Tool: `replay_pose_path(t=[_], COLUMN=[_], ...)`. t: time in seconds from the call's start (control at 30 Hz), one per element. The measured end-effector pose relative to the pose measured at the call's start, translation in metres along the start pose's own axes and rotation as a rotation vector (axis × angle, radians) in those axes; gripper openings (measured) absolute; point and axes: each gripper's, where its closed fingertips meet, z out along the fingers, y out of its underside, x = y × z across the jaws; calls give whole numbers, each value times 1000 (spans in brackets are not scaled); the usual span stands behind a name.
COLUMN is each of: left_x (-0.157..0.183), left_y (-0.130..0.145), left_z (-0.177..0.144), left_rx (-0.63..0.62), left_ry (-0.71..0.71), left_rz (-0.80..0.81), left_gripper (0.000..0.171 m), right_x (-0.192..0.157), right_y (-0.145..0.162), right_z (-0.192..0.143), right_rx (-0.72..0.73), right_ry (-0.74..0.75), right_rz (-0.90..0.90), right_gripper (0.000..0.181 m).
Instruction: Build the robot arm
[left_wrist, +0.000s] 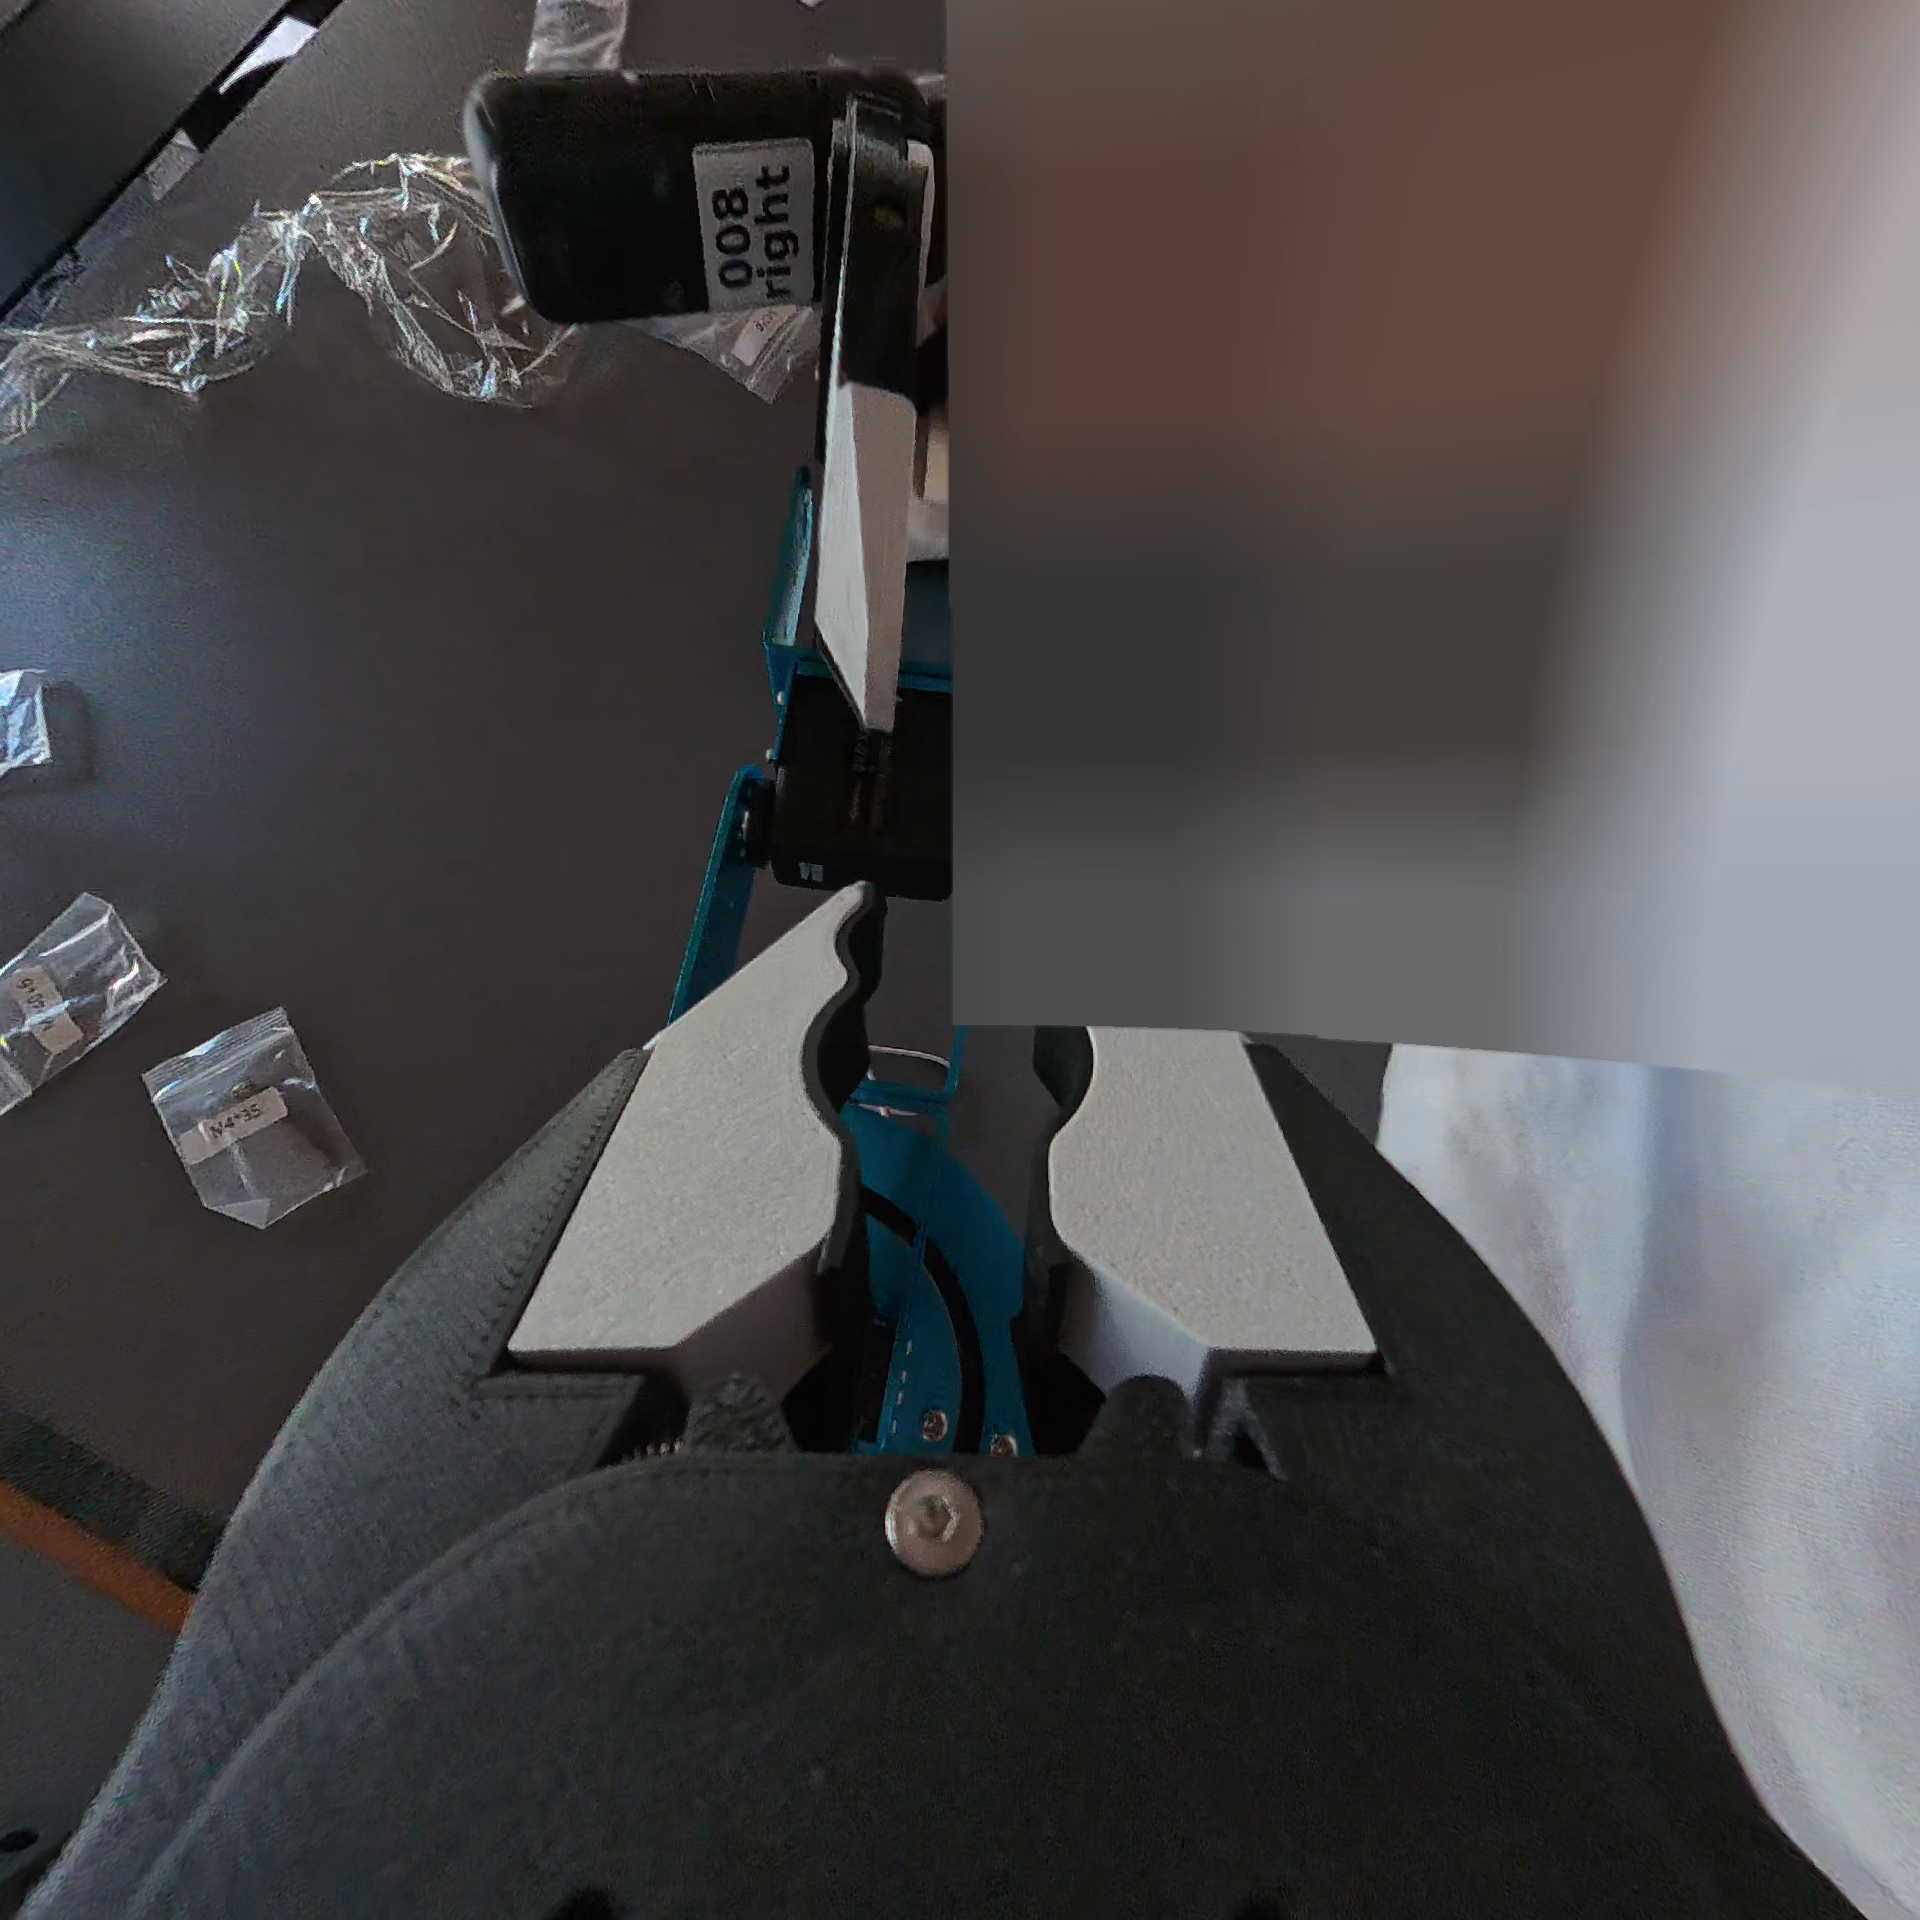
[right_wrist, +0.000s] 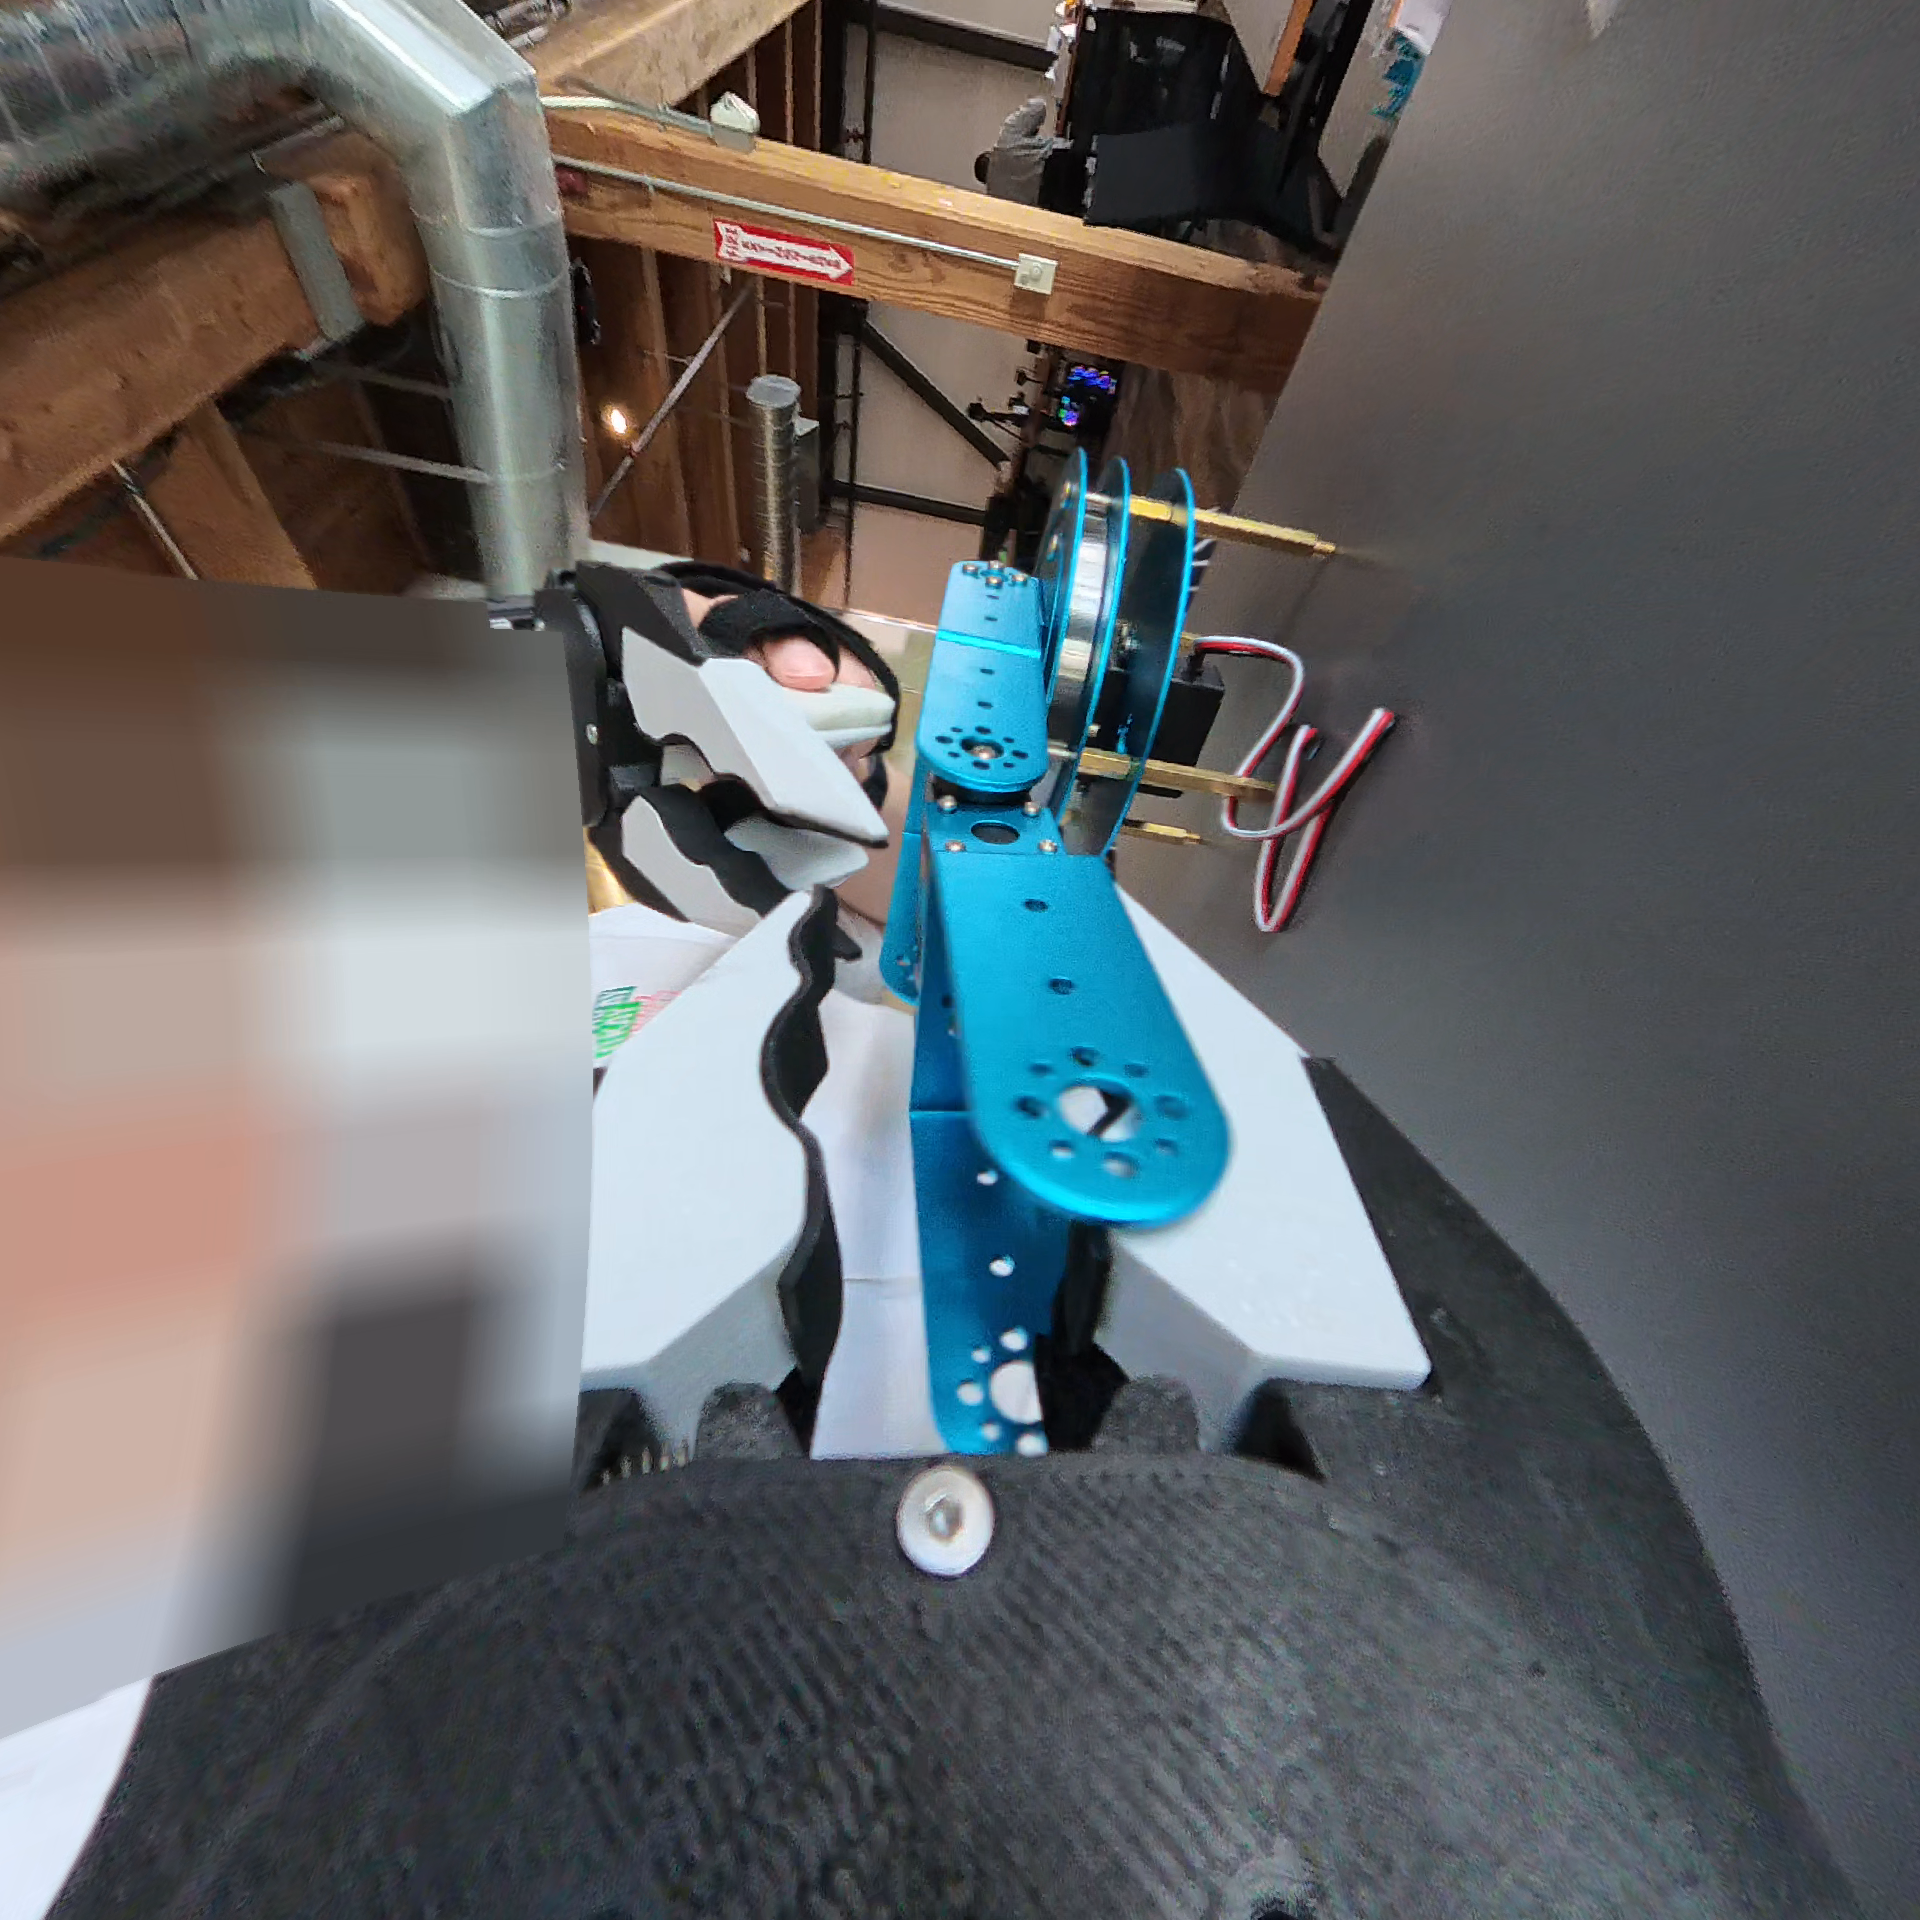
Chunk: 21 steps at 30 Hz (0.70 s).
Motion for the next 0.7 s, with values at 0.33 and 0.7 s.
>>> replay_pose_path(t=[0.33, 0.7], left_x=[3, 4], left_y=[13, 14], left_z=[20, 19], left_rx=[-105, -100], left_ry=[-83, -30], left_rz=[48, 10], left_gripper=[5, 3], right_x=[7, 18], right_y=[6, 16], right_z=[-11, -36], right_rx=[-42, -87], right_ry=[119, 278], right_rz=[-172, -367], right_gripper=[66, 71])
